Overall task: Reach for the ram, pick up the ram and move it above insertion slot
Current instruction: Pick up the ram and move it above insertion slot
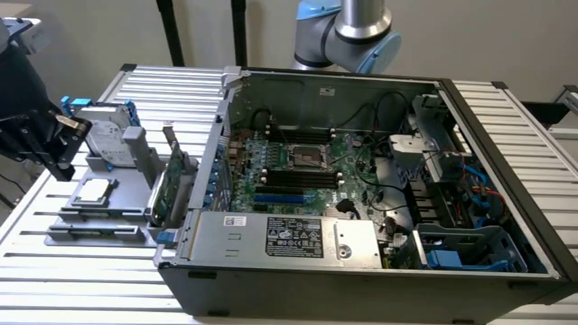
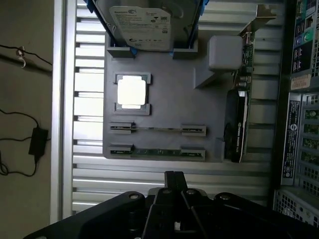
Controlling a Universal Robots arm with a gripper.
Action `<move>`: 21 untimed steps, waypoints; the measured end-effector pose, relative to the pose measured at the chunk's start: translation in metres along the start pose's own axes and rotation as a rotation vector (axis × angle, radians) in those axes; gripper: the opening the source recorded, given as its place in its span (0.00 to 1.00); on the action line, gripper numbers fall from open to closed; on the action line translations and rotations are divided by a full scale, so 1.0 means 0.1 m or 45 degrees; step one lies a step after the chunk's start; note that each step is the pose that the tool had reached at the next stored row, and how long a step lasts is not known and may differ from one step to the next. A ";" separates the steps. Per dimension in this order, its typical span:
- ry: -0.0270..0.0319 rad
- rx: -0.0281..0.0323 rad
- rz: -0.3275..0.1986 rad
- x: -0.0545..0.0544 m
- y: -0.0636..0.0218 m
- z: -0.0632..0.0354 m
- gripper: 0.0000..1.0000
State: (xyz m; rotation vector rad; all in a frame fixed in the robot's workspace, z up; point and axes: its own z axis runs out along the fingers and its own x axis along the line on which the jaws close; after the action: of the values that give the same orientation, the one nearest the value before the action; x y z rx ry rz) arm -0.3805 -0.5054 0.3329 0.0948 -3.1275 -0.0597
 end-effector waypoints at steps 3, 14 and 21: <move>0.0027 0.0007 -0.069 0.00 0.000 0.005 0.11; 0.0125 0.0035 -0.324 0.00 -0.002 0.037 0.11; 0.0187 0.0053 -0.485 0.00 -0.002 0.060 0.11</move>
State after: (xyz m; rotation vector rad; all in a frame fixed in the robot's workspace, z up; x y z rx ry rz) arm -0.3804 -0.5055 0.3269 0.6837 -3.0462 -0.0550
